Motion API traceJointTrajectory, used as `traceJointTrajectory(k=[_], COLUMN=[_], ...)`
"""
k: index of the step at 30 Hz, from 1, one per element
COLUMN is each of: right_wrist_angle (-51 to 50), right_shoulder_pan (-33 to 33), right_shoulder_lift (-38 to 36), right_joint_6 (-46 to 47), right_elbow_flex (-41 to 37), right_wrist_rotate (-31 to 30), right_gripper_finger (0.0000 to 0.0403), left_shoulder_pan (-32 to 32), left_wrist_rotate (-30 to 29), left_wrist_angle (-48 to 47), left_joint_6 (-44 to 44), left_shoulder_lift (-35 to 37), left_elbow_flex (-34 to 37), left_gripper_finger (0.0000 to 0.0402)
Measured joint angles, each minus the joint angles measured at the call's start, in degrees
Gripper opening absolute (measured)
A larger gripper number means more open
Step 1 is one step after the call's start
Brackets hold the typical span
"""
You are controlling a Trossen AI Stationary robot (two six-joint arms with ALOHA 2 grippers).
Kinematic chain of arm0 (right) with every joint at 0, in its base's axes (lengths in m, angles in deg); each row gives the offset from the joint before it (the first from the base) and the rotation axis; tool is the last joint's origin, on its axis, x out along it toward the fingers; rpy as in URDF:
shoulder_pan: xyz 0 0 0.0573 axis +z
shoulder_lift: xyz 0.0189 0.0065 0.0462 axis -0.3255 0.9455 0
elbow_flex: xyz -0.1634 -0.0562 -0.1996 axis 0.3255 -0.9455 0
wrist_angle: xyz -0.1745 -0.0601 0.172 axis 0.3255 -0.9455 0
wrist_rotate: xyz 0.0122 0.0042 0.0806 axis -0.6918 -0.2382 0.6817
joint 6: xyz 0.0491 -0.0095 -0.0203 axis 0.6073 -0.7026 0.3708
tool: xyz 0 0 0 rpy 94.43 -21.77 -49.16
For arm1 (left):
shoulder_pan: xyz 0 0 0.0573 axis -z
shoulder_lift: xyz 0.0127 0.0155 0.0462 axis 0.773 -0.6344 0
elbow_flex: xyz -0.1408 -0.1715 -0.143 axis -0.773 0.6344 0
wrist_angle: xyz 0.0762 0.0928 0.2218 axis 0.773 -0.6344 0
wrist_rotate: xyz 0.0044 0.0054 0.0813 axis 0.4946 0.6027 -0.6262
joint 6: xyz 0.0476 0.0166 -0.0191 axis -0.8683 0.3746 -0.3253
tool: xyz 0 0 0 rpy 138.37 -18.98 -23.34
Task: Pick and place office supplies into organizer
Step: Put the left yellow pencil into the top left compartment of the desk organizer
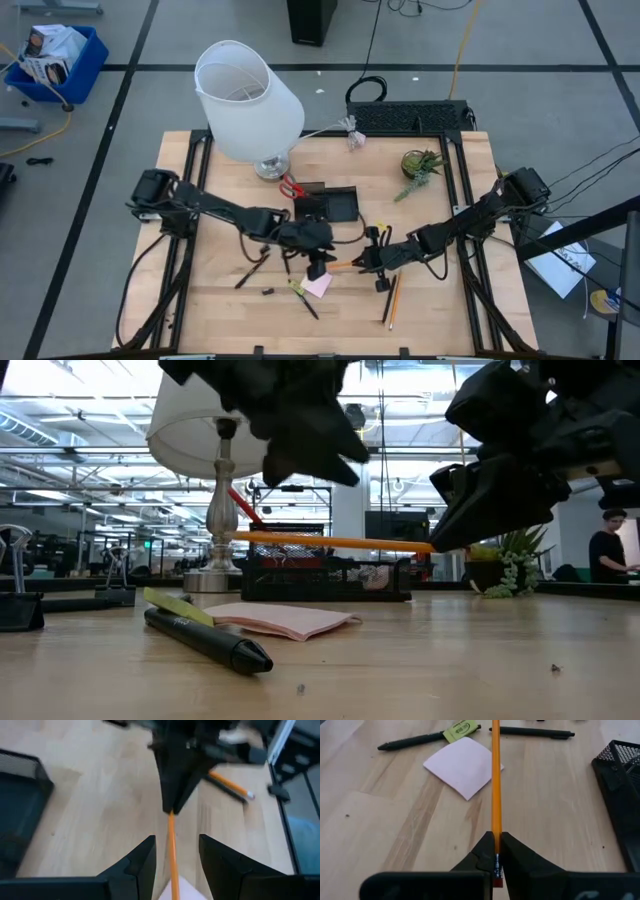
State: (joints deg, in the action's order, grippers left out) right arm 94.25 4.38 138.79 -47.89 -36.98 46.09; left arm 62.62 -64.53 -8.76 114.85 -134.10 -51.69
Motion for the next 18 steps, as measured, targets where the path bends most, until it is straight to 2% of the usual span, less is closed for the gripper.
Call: traceJointTrajectory(k=[4,12,18], right_wrist_angle=[0.08,0.81,0.95], right_shoulder_pan=[0.0,0.0,0.0], right_shoulder_lift=[0.0,-0.02,-0.02], right_joint_6=[0.0,-0.14,-0.16], right_elbow_flex=[0.0,0.0,0.0], right_wrist_rotate=[0.02,0.02,0.02], right_gripper_finger=[0.0013,0.0012,0.0011], left_shoulder_pan=[-0.31,-0.2,0.54], left_wrist_rotate=[4.58,2.58,3.62], left_wrist_angle=[-0.42,-2.72,-2.27], left_joint_6=[-2.49,-2.14,-2.46], left_shoulder_lift=[-2.24,-3.47,-3.46], left_elbow_flex=[-0.65,-0.58,-0.58], left_gripper_finger=[0.0152,0.0152,0.0152])
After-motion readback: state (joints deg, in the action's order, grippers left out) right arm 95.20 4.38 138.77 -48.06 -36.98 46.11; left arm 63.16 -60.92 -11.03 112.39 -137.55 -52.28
